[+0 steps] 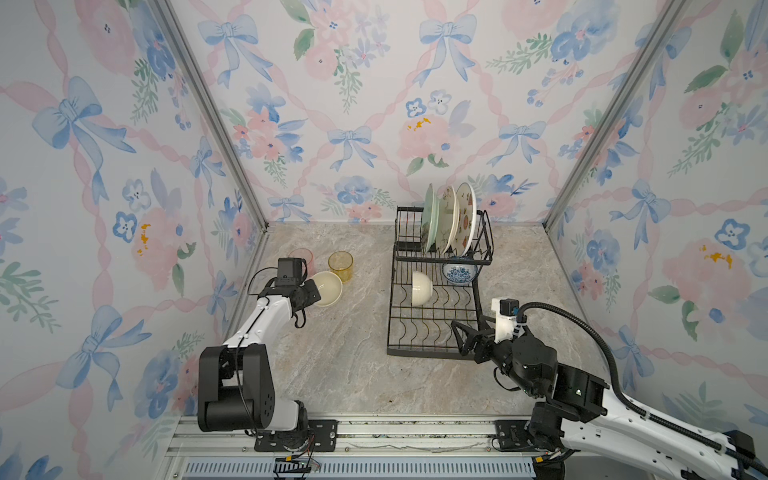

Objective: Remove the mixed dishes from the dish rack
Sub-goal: 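Carry the cream bowl with the left gripper and set it beside the glasses, then open and raise the left gripper while the right gripper reaches to the remaining cream bowl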

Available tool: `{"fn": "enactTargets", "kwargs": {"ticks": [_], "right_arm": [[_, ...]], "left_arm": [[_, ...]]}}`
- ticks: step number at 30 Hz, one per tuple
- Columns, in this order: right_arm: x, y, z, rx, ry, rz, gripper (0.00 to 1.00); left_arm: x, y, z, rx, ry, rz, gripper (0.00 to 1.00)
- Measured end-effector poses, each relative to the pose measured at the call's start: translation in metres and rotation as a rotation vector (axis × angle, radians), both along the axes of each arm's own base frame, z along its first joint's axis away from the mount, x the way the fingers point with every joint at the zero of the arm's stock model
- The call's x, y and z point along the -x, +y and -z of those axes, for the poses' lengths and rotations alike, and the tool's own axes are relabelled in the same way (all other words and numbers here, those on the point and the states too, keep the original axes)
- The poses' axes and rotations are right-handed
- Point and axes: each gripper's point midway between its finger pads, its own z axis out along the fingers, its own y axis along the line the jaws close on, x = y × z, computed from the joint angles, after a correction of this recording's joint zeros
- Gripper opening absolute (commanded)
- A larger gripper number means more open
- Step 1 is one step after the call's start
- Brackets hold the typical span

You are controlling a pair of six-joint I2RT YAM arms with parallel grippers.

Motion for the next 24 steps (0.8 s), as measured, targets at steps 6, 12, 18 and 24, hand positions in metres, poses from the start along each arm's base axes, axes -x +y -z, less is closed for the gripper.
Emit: {"fn": "enactTargets", "kwargs": {"ticks": [6,12,18,24], "right_arm": [[0.005,-0.015,-0.009,-0.037,-0.024,0.016,0.97],[0.007,-0.020,-0.004,-0.040,-0.014,0.024,0.97],[0.006,-0.018,0.012,-0.002,0.018,0.028,0.97],[0.005,-0.016,0.017,0.011,0.031,0.030,0.97]], "left_arm": [[-0.007,0.004,0.023,-0.009,0.062,0.004,0.00],[-0.008,0.013,0.030,-0.024,0.092,-0.005,0.00],[-0.009,0.017,0.026,-0.050,0.090,0.004,0.00],[-0.010,0.021,0.024,-0.063,0.090,0.008,0.00]]}}
